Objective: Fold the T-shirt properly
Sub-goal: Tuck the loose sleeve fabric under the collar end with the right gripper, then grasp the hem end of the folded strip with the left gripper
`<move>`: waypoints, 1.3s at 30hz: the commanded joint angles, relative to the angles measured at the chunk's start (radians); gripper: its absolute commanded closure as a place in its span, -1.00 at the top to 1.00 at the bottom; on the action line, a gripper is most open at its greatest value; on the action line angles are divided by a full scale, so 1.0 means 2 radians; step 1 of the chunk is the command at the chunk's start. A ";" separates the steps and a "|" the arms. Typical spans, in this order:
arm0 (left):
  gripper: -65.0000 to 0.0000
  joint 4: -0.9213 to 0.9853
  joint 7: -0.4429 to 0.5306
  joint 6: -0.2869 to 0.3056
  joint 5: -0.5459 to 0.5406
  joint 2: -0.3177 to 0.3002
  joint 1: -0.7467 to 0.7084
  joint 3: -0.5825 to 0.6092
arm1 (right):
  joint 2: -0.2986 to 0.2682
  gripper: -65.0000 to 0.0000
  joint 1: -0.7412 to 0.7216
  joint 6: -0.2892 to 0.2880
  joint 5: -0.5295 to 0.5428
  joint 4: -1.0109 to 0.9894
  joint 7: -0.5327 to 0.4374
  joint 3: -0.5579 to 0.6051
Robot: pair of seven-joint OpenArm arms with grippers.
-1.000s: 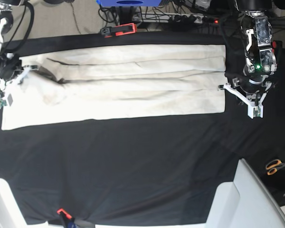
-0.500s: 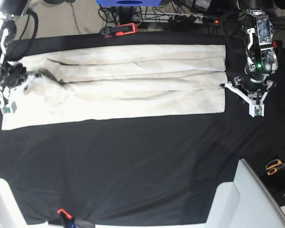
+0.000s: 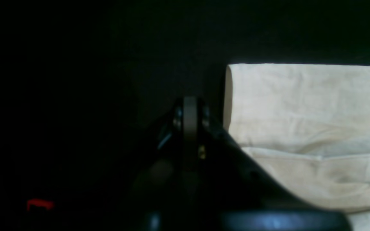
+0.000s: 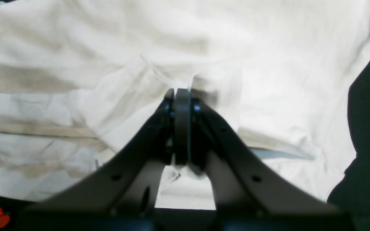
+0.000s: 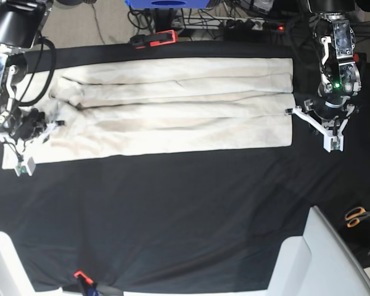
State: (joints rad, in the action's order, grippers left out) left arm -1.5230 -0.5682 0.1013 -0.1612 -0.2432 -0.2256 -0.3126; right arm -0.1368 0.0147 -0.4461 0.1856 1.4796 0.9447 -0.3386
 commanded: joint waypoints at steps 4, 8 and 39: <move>-1.00 -0.008 0.009 -0.003 -0.002 -0.008 -0.002 -0.004 | -0.001 -0.52 -0.004 -0.004 0.007 0.039 -0.004 -0.002; -1.00 -0.008 0.009 -0.003 -0.003 -0.008 -0.007 -0.004 | 0.014 0.00 0.015 -0.040 0.007 0.102 -0.007 -0.003; 0.82 0.119 0.007 0.271 -0.257 -0.025 -0.042 -0.090 | 0.059 0.10 0.148 -0.121 0.007 0.218 -0.107 -0.127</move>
State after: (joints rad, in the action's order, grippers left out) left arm -1.2671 -0.5758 0.6331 -0.6575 -0.2749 -0.3149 -0.4873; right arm -0.0109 0.3138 -0.6895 0.1825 1.8996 0.7517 -0.5926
